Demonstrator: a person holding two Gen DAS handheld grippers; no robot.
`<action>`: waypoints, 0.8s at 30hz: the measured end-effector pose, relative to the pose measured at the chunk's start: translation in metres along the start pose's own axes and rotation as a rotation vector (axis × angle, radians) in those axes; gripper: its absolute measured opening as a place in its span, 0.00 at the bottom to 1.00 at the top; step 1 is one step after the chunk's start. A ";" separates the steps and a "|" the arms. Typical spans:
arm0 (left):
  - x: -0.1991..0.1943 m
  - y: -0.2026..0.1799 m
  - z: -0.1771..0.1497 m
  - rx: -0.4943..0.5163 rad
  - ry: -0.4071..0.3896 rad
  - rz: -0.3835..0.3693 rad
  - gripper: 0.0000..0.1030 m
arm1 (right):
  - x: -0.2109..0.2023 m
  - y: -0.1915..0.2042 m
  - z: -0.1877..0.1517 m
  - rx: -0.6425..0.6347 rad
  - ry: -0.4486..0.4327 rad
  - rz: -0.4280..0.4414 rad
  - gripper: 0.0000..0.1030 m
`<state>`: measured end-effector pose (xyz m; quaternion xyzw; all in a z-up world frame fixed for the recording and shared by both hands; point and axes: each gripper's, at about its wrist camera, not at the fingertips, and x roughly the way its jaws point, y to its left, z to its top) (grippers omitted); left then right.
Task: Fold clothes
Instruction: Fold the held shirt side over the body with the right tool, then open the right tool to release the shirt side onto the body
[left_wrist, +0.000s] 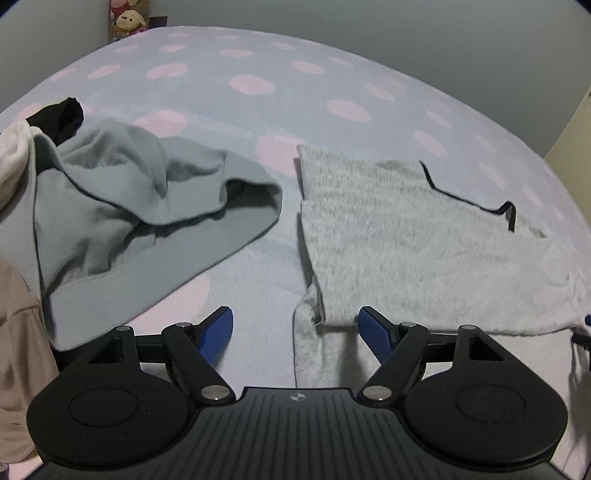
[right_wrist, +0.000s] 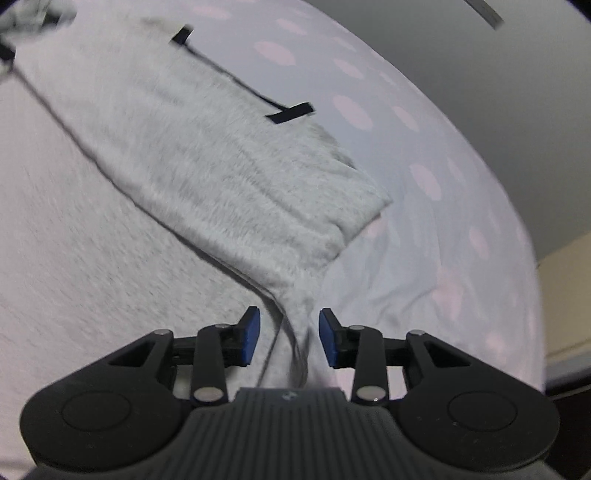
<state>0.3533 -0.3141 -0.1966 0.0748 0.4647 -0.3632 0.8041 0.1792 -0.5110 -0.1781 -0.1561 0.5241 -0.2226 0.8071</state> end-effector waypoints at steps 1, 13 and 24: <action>0.000 -0.001 0.000 0.008 -0.002 0.003 0.72 | 0.002 0.002 0.000 -0.013 -0.005 -0.012 0.35; 0.003 -0.003 0.001 0.018 -0.003 0.021 0.72 | 0.019 -0.049 -0.026 0.323 0.072 0.017 0.03; -0.018 -0.003 0.018 -0.004 -0.113 -0.042 0.68 | -0.015 -0.087 -0.036 0.528 -0.002 0.122 0.36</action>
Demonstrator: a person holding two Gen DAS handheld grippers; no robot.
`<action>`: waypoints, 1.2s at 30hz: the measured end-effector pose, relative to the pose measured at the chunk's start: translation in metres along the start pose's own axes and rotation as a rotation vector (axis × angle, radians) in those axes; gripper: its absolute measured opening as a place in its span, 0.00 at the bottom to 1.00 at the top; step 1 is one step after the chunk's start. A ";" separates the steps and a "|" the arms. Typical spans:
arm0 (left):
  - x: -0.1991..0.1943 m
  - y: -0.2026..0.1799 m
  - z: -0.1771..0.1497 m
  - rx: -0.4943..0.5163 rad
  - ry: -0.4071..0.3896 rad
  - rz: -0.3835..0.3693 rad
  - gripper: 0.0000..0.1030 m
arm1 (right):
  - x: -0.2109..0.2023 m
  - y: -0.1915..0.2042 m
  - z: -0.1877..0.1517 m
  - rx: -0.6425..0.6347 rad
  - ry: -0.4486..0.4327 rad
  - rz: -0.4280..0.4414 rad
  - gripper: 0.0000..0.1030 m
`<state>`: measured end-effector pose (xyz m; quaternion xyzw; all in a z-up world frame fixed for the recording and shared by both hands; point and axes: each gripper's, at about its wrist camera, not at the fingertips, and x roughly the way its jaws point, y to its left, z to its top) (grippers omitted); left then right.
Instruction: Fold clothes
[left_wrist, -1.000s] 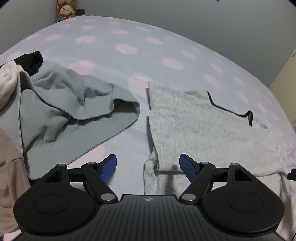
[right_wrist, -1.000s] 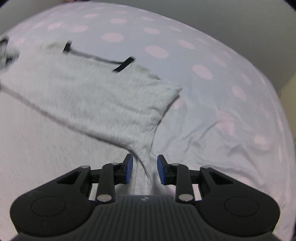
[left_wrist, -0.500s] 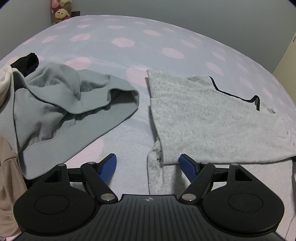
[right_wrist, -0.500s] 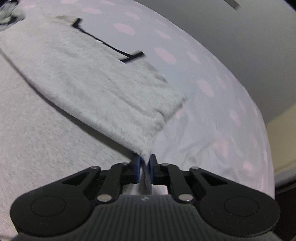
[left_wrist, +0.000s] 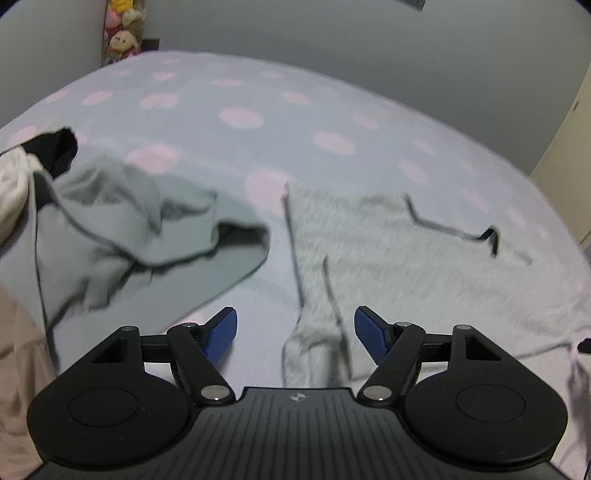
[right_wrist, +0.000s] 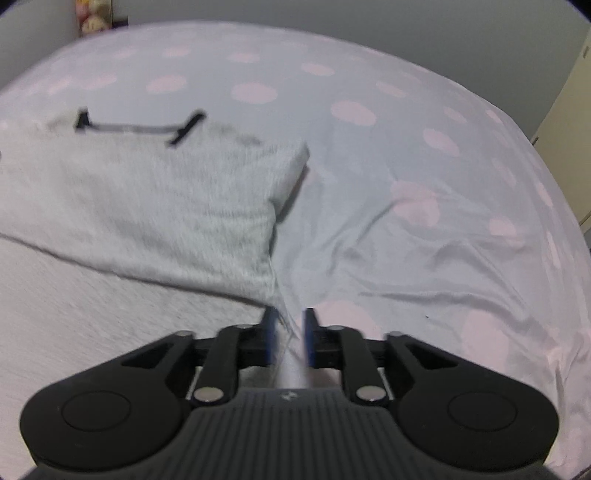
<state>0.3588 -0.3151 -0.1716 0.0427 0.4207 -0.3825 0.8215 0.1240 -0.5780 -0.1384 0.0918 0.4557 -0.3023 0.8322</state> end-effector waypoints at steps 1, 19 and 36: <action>0.000 -0.002 0.003 0.005 -0.011 -0.010 0.68 | -0.004 -0.002 0.001 0.015 -0.016 0.011 0.36; 0.063 -0.056 0.013 0.248 -0.008 0.041 0.03 | 0.065 -0.052 0.065 0.383 -0.169 0.186 0.54; 0.082 -0.078 0.045 0.333 0.012 0.129 0.00 | 0.113 -0.068 0.075 0.458 -0.157 0.150 0.03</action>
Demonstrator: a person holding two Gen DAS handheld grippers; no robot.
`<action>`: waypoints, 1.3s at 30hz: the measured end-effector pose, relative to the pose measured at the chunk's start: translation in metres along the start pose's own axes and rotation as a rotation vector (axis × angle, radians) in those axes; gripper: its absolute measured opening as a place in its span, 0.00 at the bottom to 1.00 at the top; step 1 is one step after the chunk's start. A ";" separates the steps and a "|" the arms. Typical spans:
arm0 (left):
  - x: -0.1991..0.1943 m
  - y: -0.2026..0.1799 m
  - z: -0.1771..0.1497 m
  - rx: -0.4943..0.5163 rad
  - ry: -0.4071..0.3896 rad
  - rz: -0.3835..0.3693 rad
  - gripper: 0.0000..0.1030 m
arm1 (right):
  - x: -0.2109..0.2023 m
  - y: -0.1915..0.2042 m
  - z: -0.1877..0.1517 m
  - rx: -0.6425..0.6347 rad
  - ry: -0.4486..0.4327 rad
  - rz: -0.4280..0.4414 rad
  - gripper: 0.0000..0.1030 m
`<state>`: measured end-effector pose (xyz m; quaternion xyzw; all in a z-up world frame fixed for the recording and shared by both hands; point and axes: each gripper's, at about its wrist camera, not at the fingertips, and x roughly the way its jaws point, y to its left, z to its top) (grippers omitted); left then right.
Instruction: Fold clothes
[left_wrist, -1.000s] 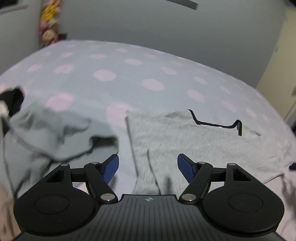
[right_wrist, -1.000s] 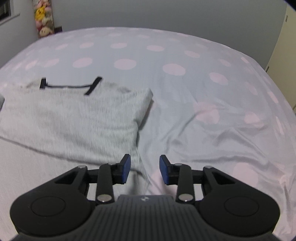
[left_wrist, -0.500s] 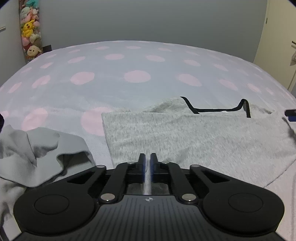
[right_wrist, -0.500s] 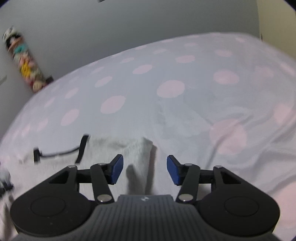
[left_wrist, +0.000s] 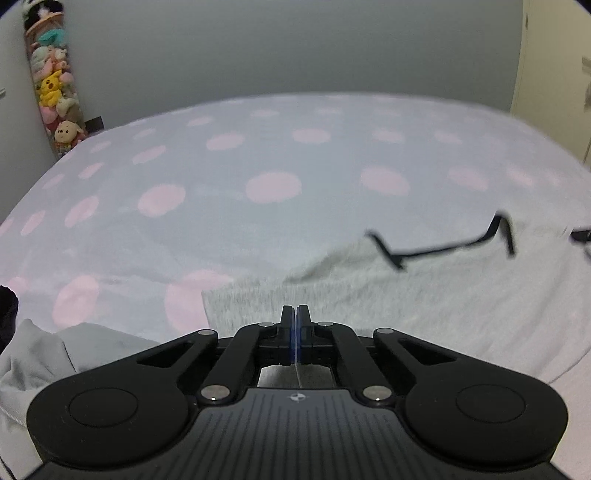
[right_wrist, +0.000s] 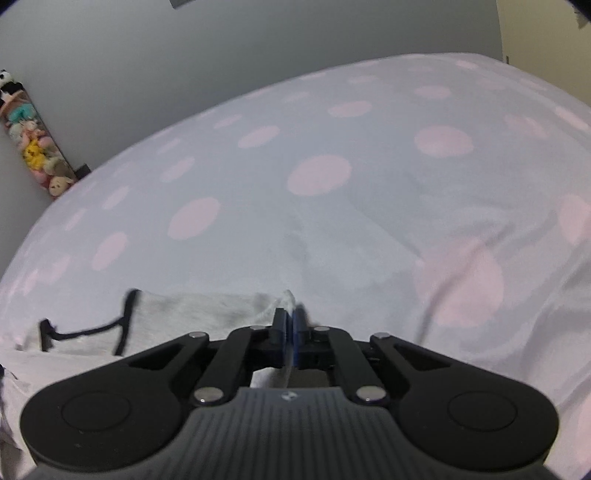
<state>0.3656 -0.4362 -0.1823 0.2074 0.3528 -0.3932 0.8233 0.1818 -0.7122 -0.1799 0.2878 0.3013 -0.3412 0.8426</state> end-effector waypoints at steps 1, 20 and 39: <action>0.002 0.001 -0.003 -0.005 0.016 0.000 0.00 | 0.001 -0.002 -0.001 0.004 0.002 -0.016 0.03; -0.027 0.005 -0.038 -0.070 0.106 0.028 0.31 | -0.065 0.008 -0.084 -0.057 0.052 0.088 0.07; -0.210 -0.105 -0.119 0.099 0.034 -0.067 0.45 | -0.242 0.077 -0.203 -0.375 0.156 0.271 0.55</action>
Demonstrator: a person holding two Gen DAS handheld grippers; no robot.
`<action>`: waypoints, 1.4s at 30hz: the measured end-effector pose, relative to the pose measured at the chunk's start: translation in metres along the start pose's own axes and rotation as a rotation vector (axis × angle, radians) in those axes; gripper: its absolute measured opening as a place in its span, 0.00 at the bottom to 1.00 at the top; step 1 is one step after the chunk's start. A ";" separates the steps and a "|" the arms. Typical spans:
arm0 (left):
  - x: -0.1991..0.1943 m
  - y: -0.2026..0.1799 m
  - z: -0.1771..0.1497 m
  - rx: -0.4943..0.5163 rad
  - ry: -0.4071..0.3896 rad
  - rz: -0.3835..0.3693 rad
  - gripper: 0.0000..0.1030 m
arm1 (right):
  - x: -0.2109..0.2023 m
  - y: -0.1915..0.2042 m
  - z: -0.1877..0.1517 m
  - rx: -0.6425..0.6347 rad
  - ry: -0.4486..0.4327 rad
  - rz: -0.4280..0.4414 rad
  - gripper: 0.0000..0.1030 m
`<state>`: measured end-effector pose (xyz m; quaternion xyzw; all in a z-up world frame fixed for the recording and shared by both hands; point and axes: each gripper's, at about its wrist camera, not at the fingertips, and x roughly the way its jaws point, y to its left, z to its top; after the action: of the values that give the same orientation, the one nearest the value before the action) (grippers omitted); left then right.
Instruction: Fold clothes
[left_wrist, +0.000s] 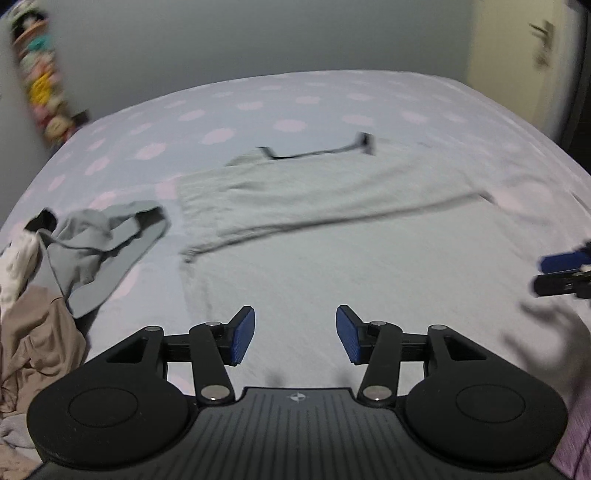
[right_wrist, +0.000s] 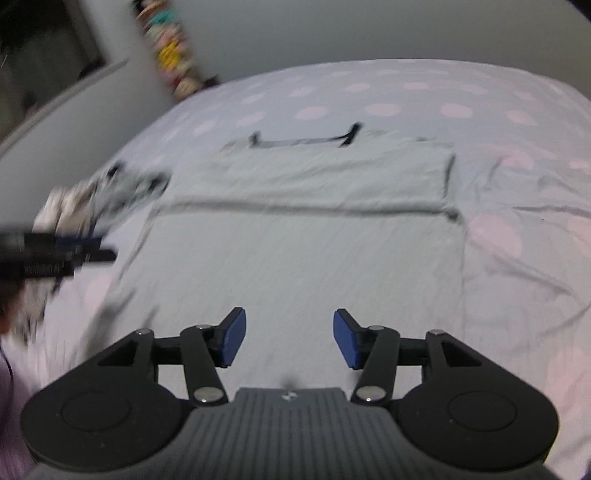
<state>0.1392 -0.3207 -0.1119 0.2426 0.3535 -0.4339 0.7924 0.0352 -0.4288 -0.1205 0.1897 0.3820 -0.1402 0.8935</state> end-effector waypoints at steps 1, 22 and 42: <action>-0.008 -0.010 -0.003 0.029 0.000 -0.007 0.45 | -0.005 0.009 -0.008 -0.027 0.019 -0.005 0.55; -0.004 -0.146 -0.129 0.915 0.321 0.142 0.46 | -0.033 0.078 -0.076 -0.445 0.036 -0.089 0.64; 0.021 -0.119 -0.109 0.736 0.320 0.238 0.05 | 0.012 0.106 -0.093 -0.689 0.342 -0.024 0.67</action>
<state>0.0070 -0.3167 -0.2062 0.6131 0.2631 -0.3936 0.6325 0.0264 -0.2943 -0.1644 -0.1053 0.5526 0.0198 0.8265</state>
